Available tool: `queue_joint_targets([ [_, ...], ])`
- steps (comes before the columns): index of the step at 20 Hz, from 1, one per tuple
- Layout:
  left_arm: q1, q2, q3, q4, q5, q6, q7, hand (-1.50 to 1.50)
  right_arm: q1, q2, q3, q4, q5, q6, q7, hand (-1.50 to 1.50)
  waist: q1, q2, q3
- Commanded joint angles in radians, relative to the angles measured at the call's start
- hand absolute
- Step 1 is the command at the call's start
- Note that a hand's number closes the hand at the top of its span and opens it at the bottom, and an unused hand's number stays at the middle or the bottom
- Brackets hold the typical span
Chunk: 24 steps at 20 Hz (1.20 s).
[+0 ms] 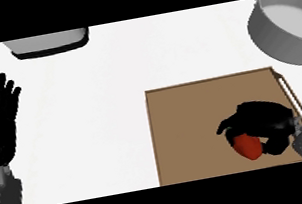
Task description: Pick the bell pepper from the tray and place it in the pot
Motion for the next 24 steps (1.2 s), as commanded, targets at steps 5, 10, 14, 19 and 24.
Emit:
queue_joint_targets([
  [5, 0.033, -0.033, -0.014, 0.023, -0.023, 0.005, -0.054, 0.00, 0.370, -0.152, -0.159, -0.386, -0.103, -0.007, 0.194, 1.50, 0.002, 0.013, 0.003],
  [10, -0.002, 0.000, 0.013, -0.023, 0.008, -0.008, 0.016, 0.00, 0.528, -0.155, -0.336, -0.523, -0.295, -0.056, 0.162, 1.50, -0.001, 0.013, 0.004],
  [14, 0.044, -0.024, 0.005, -0.016, -0.019, 0.015, -0.019, 0.00, 0.545, -0.114, -0.546, -0.591, -0.512, -0.077, 0.171, 1.50, -0.011, 0.010, 0.004],
  [19, 0.029, -0.021, -0.008, -0.035, -0.010, -0.006, -0.013, 0.00, 0.536, -0.057, -0.766, -0.614, -0.696, -0.112, 0.235, 1.50, 0.012, 0.014, 0.005],
  [24, -0.029, -0.022, -0.014, -0.006, -0.009, -0.010, 0.023, 0.00, 0.420, -0.117, -0.957, -0.550, -0.889, -0.024, 0.355, 1.50, 0.036, 0.020, 0.005],
])
